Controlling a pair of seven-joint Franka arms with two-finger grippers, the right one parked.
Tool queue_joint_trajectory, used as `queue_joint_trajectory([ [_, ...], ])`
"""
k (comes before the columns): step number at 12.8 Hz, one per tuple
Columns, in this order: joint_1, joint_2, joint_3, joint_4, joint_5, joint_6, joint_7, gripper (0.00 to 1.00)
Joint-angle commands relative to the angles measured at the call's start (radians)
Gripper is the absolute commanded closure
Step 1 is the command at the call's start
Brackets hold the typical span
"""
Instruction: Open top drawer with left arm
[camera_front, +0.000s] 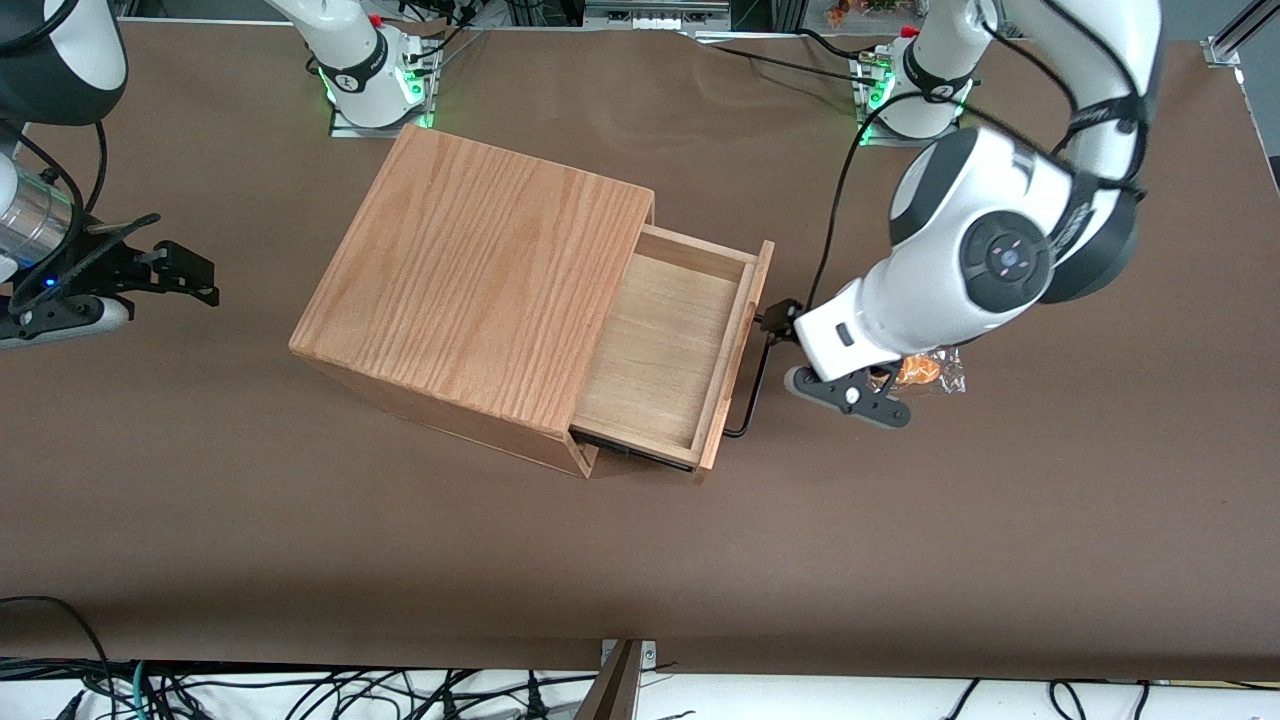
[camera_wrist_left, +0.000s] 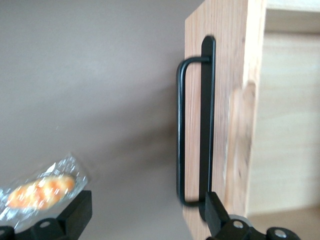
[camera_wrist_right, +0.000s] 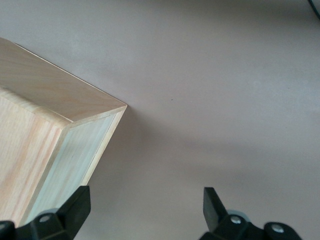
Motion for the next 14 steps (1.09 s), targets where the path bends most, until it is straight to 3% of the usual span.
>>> queue_joint_trajectory([
  [1, 0.037, -0.085, -0.006, -0.002, 0.038, -0.117, 0.02, 0.0],
  [8, 0.27, -0.194, -0.004, -0.027, 0.072, -0.274, 0.025, 0.0],
  [12, 0.308, -0.37, 0.003, -0.295, 0.122, -0.077, 0.023, 0.0],
  [14, 0.31, -0.424, 0.0, -0.356, 0.177, -0.047, 0.022, 0.0],
])
